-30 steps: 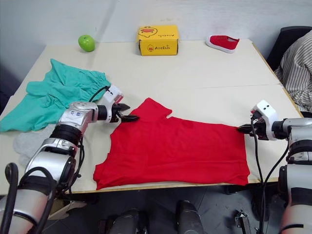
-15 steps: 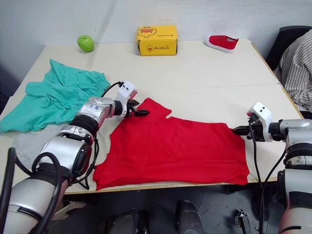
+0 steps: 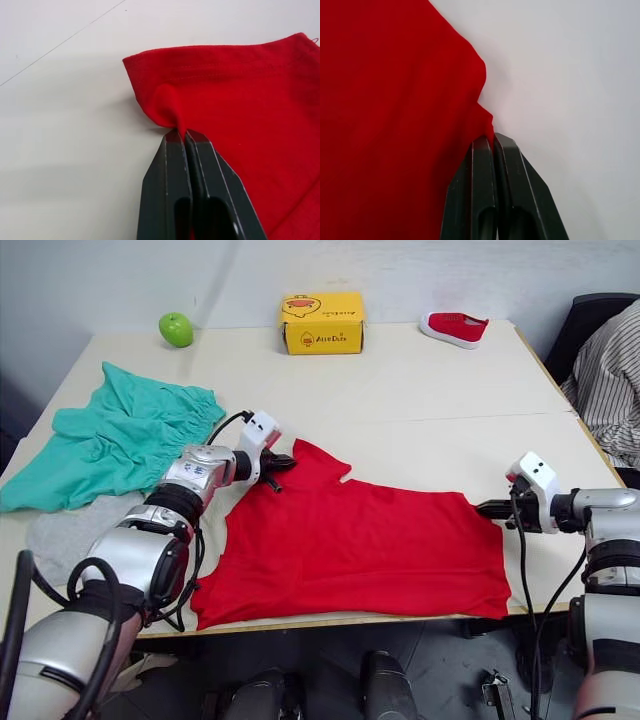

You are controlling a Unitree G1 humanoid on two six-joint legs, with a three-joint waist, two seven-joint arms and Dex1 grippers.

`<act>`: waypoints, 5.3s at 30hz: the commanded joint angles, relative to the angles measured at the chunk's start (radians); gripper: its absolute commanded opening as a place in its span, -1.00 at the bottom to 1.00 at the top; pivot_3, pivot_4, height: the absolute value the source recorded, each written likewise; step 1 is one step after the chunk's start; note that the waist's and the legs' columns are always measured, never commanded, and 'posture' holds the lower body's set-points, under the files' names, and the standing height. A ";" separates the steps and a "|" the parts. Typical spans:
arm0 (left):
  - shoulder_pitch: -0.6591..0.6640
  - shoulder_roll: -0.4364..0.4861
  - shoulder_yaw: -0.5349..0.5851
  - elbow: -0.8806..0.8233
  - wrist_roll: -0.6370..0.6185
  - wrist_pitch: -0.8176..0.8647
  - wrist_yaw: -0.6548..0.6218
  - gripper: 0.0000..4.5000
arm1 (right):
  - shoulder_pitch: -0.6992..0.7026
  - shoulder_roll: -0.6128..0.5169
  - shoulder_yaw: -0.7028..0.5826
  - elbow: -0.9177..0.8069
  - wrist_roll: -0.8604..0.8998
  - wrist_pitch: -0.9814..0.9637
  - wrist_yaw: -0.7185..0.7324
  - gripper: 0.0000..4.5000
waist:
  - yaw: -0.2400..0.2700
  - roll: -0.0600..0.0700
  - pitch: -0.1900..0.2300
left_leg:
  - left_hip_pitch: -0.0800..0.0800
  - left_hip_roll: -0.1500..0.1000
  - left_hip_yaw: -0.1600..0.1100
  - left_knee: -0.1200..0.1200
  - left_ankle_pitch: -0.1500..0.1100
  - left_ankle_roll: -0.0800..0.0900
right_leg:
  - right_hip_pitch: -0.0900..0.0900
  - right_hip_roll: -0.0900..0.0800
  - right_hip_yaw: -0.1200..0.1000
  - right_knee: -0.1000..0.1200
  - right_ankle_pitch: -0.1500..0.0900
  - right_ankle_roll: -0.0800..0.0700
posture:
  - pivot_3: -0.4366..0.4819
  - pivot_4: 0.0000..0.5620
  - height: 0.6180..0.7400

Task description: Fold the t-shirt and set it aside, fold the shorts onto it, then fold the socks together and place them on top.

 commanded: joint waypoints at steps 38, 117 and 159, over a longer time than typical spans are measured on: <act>0.316 0.183 0.145 -0.359 -0.157 -0.526 -0.167 -0.99 | 0.105 0.007 -0.224 -0.079 0.179 -0.297 -0.035 -1.00 | -0.001 0.000 0.000 | 0.000 0.000 0.001 0.000 0.000 0.000 | 0.000 0.000 0.001 0.000 0.000 0.000 | -0.05 -0.47 1.00; 0.487 0.257 0.100 -0.712 -0.284 -0.276 -0.358 -0.99 | 0.372 -0.018 -0.203 -0.352 0.217 -0.402 -0.028 -1.00 | 0.024 0.000 0.000 | 0.003 0.001 0.001 0.000 0.000 0.000 | 0.000 0.001 0.005 0.001 0.000 0.000 | -0.05 -0.47 1.00; 0.899 0.535 0.143 -1.198 -0.679 -0.054 -0.246 -0.58 | 0.766 -0.081 -0.325 -1.093 0.637 0.243 -0.238 -0.38 | 0.028 0.001 -0.001 | 0.005 0.003 -0.006 0.001 -0.003 0.006 | 0.001 -0.007 0.005 0.000 0.000 0.000 | -0.05 -0.47 1.00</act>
